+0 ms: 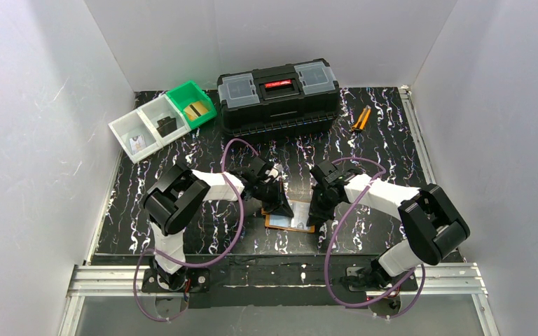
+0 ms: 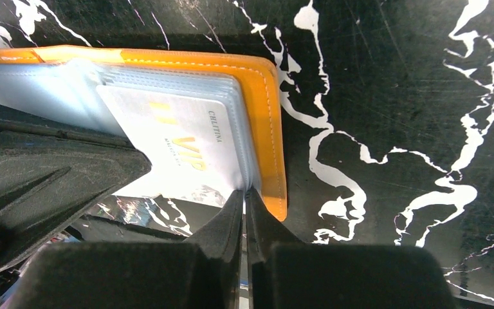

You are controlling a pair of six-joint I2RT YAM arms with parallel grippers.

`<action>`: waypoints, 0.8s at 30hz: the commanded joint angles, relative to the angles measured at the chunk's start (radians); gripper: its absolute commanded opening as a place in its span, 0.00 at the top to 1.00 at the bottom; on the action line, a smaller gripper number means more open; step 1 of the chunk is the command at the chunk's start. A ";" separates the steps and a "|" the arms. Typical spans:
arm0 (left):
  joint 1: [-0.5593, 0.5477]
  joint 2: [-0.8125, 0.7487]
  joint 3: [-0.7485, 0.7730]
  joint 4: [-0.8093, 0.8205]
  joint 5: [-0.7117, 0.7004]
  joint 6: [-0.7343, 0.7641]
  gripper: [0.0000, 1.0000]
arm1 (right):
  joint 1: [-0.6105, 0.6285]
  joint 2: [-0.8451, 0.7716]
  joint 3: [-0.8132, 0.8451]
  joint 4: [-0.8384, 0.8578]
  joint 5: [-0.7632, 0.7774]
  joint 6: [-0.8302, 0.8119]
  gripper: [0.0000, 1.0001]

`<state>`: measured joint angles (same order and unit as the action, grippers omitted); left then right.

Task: Take the credit cards out of the card holder
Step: Remove the credit card from the card holder.

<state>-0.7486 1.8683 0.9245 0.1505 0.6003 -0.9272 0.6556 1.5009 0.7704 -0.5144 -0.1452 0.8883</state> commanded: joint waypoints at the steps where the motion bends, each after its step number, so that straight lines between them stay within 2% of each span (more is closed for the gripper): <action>1: -0.015 -0.064 -0.004 -0.061 0.027 0.031 1.00 | 0.015 0.059 -0.032 0.068 0.056 0.021 0.95; 12: 0.033 -0.113 -0.041 -0.131 0.007 0.094 1.00 | -0.013 0.033 -0.070 0.060 0.072 0.022 0.96; 21: 0.035 -0.094 -0.050 -0.088 0.044 0.095 1.00 | -0.013 0.035 -0.074 0.074 0.056 0.021 0.96; 24: 0.034 -0.079 -0.054 -0.050 0.062 0.085 0.93 | -0.013 0.051 -0.069 0.080 0.047 0.017 0.96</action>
<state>-0.7208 1.8027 0.8890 0.0662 0.6155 -0.8486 0.6407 1.4921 0.7425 -0.4648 -0.1860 0.9131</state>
